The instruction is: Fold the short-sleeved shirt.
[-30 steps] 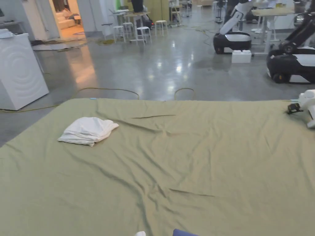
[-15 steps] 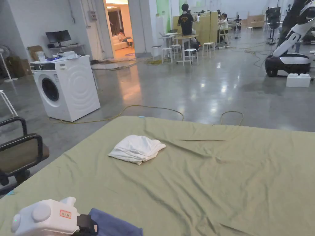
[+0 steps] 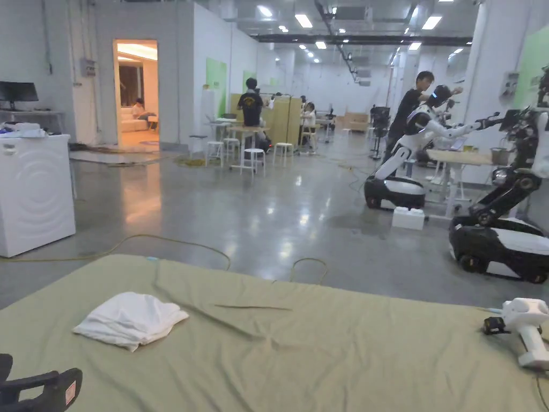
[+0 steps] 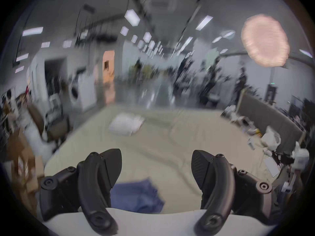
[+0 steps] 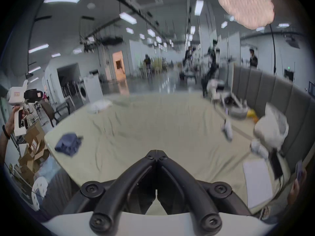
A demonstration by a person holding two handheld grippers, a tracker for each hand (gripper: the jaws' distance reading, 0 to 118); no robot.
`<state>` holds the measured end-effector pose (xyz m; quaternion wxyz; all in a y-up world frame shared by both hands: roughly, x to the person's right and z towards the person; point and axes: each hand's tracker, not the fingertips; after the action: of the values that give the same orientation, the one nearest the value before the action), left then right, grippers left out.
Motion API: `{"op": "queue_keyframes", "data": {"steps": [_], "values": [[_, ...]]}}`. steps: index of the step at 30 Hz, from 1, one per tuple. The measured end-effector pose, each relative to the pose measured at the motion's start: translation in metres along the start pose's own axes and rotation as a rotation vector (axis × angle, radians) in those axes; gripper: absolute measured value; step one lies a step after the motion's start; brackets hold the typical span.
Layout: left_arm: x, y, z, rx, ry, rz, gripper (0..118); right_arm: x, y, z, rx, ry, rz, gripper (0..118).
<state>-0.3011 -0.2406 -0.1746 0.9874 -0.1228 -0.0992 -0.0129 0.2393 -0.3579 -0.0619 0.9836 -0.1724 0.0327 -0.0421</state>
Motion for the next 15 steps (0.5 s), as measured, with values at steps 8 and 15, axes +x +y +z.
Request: {"op": "queue_keyframes", "data": {"steps": [8,15], "values": [[0.16,-0.001,0.042,0.381,0.197,-0.191,88,-0.049,0.077,0.05,0.289,0.005,0.016,0],[0.195,-0.012,0.053,0.331,0.101,-0.205,0,-0.036,0.072,0.063,0.342,-0.041,0.052,0]]}}
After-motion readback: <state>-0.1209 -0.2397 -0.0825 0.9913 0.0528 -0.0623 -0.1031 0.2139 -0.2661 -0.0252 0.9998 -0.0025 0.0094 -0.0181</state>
